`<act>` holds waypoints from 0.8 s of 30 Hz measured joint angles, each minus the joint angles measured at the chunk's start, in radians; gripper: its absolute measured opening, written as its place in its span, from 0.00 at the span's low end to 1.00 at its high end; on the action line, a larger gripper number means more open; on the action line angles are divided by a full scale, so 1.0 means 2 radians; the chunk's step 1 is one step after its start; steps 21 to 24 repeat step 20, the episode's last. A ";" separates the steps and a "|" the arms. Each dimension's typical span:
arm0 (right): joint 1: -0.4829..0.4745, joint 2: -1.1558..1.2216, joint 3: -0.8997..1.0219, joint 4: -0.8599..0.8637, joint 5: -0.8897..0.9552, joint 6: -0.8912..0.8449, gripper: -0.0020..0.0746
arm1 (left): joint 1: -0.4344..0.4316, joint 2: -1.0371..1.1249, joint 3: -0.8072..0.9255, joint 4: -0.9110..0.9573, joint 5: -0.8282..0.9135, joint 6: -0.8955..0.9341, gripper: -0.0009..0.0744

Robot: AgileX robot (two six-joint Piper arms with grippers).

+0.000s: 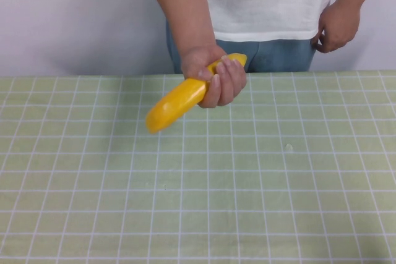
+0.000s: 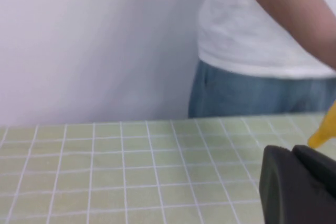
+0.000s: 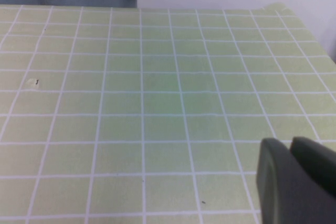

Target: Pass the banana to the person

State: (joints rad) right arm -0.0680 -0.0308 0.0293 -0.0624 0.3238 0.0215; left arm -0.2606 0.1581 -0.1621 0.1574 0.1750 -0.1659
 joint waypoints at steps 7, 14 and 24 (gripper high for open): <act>0.000 0.000 0.000 0.000 0.000 0.000 0.02 | 0.045 -0.082 0.091 -0.044 0.043 0.005 0.01; 0.000 0.000 0.000 0.000 0.000 0.000 0.02 | 0.052 -0.085 0.093 -0.067 0.093 0.006 0.01; 0.000 0.000 0.000 0.000 0.000 0.000 0.02 | 0.087 -0.085 0.093 -0.068 0.093 0.006 0.01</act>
